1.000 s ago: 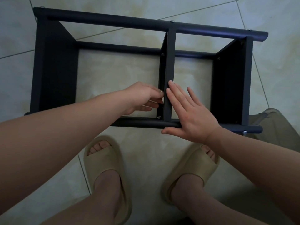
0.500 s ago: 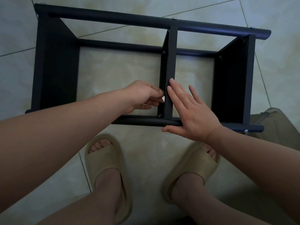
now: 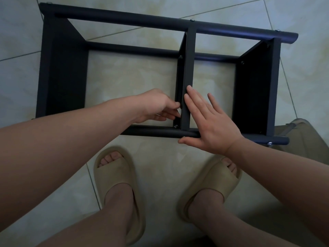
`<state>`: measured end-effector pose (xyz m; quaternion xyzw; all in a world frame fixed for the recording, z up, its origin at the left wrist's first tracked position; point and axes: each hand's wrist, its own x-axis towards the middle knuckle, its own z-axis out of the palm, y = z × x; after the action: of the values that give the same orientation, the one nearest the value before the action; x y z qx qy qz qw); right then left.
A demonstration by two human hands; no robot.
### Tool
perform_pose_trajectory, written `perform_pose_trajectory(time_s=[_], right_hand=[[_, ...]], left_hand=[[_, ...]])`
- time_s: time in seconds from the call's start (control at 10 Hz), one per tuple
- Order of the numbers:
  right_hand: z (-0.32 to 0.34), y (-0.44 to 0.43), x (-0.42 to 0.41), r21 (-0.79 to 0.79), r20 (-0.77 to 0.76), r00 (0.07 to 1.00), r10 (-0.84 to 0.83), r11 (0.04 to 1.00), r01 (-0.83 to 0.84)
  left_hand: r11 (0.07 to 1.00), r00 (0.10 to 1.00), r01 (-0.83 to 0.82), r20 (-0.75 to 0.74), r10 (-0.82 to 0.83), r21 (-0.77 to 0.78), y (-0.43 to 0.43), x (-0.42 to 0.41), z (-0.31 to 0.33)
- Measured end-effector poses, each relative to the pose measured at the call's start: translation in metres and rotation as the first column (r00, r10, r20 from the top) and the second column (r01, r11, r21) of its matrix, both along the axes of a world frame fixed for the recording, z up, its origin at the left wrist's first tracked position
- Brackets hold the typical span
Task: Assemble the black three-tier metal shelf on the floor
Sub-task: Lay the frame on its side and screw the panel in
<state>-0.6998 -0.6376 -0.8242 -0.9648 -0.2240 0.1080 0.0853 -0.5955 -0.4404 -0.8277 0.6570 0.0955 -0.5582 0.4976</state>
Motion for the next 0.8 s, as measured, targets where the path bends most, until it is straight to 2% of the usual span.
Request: perform_pose_trajectory(time_s=[0.4,0.8], right_hand=[[-0.001,0.001,0.0,-0.007,0.012,1.0,0.003,1.0,-0.003],[-0.003,0.0,0.0,-0.007,0.026,1.0,0.007,1.0,-0.007]], left_hand=[[0.998,0.998,0.06,0.035,-0.059,-0.012,0.008,-0.001,-0.003],[0.967,0.956,0.255,0.14,-0.256,0.023,0.018,0.004,0.007]])
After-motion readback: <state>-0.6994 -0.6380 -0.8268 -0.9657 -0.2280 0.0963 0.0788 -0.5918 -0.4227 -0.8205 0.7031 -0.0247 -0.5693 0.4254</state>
